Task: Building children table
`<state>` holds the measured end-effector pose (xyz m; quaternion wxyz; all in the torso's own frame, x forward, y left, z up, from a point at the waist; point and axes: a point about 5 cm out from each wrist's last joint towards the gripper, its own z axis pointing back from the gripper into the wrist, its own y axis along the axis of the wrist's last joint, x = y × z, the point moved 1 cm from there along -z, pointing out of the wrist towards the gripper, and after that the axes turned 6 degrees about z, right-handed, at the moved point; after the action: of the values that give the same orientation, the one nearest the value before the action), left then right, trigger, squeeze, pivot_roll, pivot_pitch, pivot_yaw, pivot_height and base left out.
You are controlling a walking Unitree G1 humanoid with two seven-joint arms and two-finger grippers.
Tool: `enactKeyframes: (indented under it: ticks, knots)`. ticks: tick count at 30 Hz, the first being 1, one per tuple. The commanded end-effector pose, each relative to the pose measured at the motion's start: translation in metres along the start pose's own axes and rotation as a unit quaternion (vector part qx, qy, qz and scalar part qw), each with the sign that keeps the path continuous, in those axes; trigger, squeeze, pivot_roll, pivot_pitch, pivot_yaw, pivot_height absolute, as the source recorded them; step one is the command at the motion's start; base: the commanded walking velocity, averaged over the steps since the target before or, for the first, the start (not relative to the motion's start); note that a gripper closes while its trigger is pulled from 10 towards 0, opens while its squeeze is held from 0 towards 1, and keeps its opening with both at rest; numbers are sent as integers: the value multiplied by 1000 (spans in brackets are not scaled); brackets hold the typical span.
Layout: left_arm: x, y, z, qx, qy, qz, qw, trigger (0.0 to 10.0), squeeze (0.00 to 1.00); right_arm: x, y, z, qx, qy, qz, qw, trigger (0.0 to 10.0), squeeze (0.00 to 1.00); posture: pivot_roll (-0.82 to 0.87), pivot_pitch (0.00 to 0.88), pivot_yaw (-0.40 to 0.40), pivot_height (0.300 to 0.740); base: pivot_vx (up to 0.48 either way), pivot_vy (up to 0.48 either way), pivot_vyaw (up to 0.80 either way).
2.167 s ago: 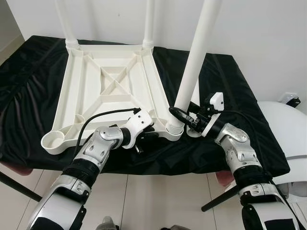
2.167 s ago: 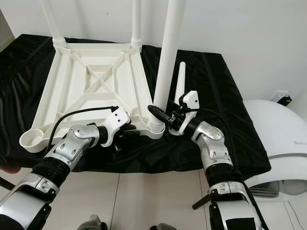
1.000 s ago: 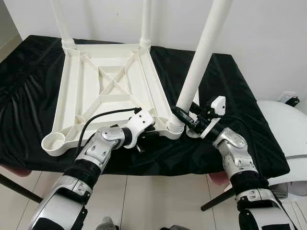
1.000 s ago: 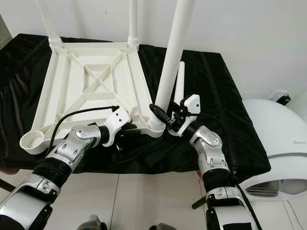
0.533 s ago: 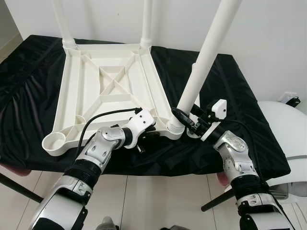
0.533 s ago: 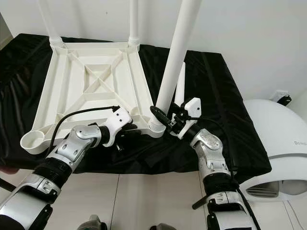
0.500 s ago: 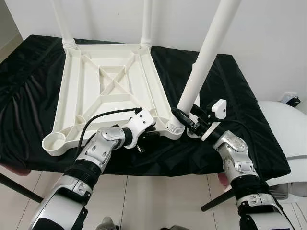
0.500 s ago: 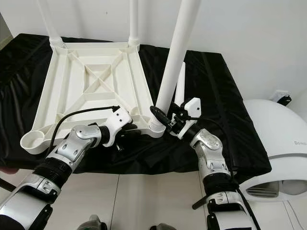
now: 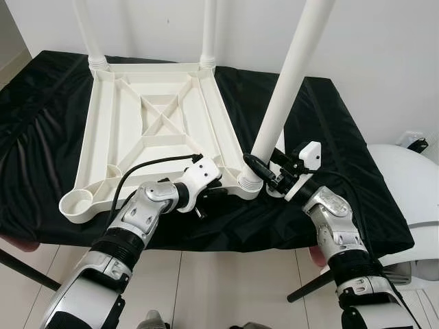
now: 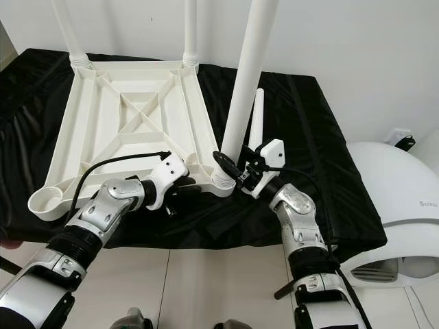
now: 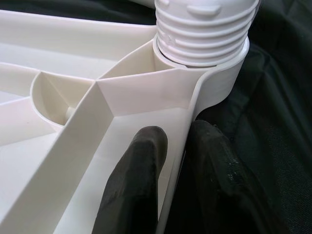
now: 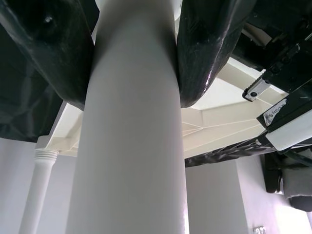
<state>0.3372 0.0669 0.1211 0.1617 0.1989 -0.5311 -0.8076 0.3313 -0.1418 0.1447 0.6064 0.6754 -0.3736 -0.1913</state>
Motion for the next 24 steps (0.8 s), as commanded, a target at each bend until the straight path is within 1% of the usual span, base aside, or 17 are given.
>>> enactKeyframes:
  ticks: [1,12,24]
  knots:
    - [0,31,1,46,-13,-46,998,10000,0,-6,-49,26,-120,-32,-50,991,10000,0,17,28,-28,740,0,0,0]
    - [-1,31,2,46,-12,-46,998,10000,0,-4,-49,24,-122,-38,-48,991,10000,0,23,29,-31,740,0,0,0]
    - [-1,31,2,47,-11,-46,998,10000,0,-5,-50,25,-121,-42,-49,991,10000,0,22,30,-33,740,0,0,0]
